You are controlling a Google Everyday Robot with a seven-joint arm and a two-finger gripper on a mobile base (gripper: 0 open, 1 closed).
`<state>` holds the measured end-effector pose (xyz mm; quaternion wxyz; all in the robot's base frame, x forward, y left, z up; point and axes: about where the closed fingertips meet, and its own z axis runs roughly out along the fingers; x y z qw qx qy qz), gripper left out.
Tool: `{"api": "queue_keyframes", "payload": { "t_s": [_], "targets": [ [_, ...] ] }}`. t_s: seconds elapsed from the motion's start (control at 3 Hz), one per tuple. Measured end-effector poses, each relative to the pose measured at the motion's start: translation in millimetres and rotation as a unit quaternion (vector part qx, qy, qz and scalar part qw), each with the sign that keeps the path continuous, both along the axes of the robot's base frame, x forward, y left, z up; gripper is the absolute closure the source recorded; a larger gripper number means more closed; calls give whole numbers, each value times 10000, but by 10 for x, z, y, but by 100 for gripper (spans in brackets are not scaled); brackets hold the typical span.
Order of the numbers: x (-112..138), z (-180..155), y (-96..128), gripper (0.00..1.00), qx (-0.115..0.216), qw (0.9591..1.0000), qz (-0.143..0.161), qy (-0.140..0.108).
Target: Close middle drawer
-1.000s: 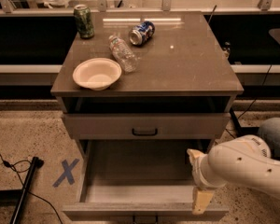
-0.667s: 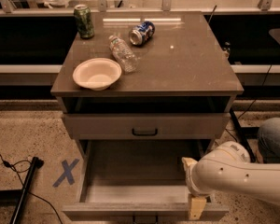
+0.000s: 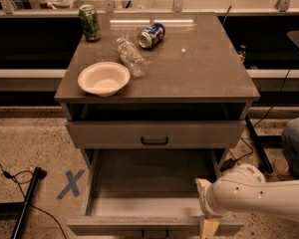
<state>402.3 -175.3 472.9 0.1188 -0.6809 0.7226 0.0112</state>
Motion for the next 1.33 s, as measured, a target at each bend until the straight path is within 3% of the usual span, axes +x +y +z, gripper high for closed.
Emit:
{"api": "queue_keyframes", "payload": {
  "t_s": [0.33, 0.67, 1.33],
  "targets": [
    [22, -293, -59, 3, 684, 9973, -254, -17],
    [51, -404, -137, 6, 1027, 9942, -303, -54],
    [344, -483, -121, 44, 1142, 9930, -227, -193]
  ]
}}
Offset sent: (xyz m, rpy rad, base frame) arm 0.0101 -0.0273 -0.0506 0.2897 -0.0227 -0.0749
